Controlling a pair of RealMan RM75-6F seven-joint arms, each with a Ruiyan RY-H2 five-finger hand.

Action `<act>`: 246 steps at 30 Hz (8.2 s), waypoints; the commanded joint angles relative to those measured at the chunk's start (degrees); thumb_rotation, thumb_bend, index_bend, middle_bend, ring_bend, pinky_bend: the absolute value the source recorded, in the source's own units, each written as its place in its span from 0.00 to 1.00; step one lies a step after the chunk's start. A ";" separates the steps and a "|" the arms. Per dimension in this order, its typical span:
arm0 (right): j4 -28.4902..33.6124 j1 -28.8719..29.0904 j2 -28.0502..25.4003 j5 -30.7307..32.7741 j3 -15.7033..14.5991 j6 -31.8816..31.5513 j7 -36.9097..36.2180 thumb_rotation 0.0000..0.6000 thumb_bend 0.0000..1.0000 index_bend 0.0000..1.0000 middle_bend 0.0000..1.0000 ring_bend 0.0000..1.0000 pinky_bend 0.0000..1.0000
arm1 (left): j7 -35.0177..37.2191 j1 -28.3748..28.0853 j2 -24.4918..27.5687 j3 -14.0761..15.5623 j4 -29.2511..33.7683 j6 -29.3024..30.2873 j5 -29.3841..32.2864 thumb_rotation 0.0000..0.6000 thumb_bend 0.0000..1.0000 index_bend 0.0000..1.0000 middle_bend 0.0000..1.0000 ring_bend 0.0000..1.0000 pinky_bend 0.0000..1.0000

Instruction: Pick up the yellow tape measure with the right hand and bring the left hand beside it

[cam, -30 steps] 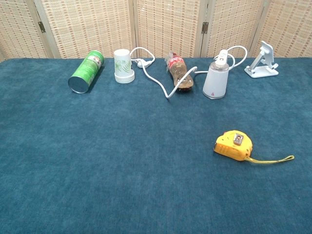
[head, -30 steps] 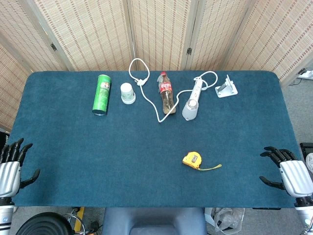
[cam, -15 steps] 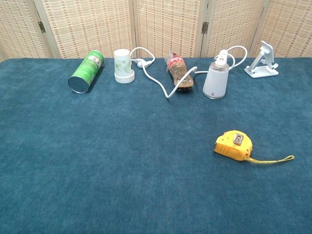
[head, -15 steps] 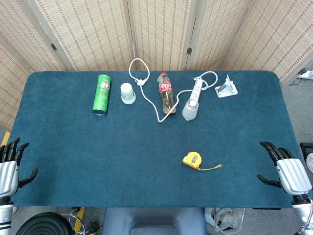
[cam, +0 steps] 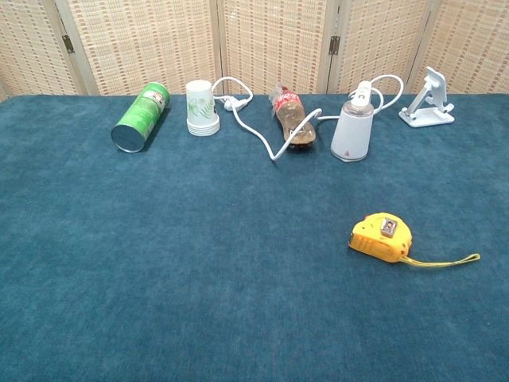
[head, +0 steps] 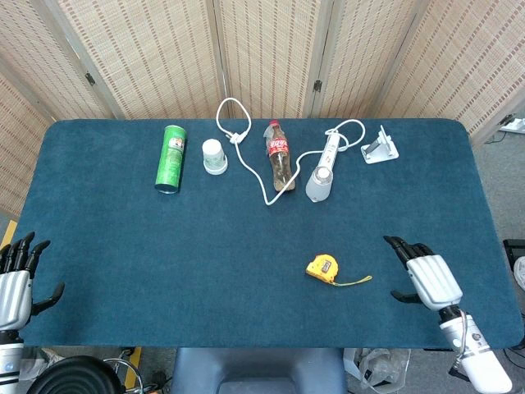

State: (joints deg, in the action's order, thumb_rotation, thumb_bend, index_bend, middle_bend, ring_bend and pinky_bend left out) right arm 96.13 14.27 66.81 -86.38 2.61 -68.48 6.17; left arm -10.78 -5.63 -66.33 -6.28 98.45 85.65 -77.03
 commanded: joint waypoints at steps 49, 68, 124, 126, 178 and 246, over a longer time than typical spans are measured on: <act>-9.68 18.16 18.86 19.83 2.77 16.24 18.36 1.00 0.16 0.14 0.21 0.22 0.21 | 3.65 0.11 1.55 0.09 0.06 -1.10 -0.01 1.00 0.33 0.18 0.04 0.01 0.00; -11.68 20.40 21.03 22.47 2.20 16.41 21.50 1.00 0.16 0.45 0.43 0.36 0.22 | 3.52 -0.41 1.75 0.07 0.65 -1.56 -0.54 1.00 0.33 0.18 0.03 0.01 0.00; -5.94 48.03 29.37 43.05 16.48 14.95 23.98 1.00 0.16 0.58 0.51 0.43 0.28 | -2.40 -29.37 -17.50 -10.50 10.85 -19.30 23.60 1.00 0.32 0.00 0.00 0.00 0.00; -6.49 48.28 29.82 43.30 16.43 14.96 23.70 1.00 0.16 0.58 0.51 0.43 0.28 | -3.21 -29.69 -18.25 -10.34 10.57 -18.76 23.97 1.00 0.32 0.00 0.00 0.00 0.00; -6.85 48.67 28.20 42.93 14.26 15.51 20.07 1.00 0.16 0.58 0.51 0.43 0.27 | -8.75 -32.95 -21.61 -10.70 9.11 -15.63 31.83 1.00 0.38 0.00 0.00 0.00 0.00; 5.33 37.22 5.50 36.51 7.45 15.11 13.88 1.00 0.16 0.58 0.51 0.46 0.28 | 5.08 -24.88 -11.67 -12.27 2.67 -16.54 29.54 1.00 0.61 0.64 0.08 0.06 0.00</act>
State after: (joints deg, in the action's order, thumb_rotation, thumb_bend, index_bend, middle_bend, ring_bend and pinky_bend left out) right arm 100.29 52.88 74.11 -48.50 10.93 -53.39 21.22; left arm -6.17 -30.84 -78.44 -18.46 101.44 69.42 -47.39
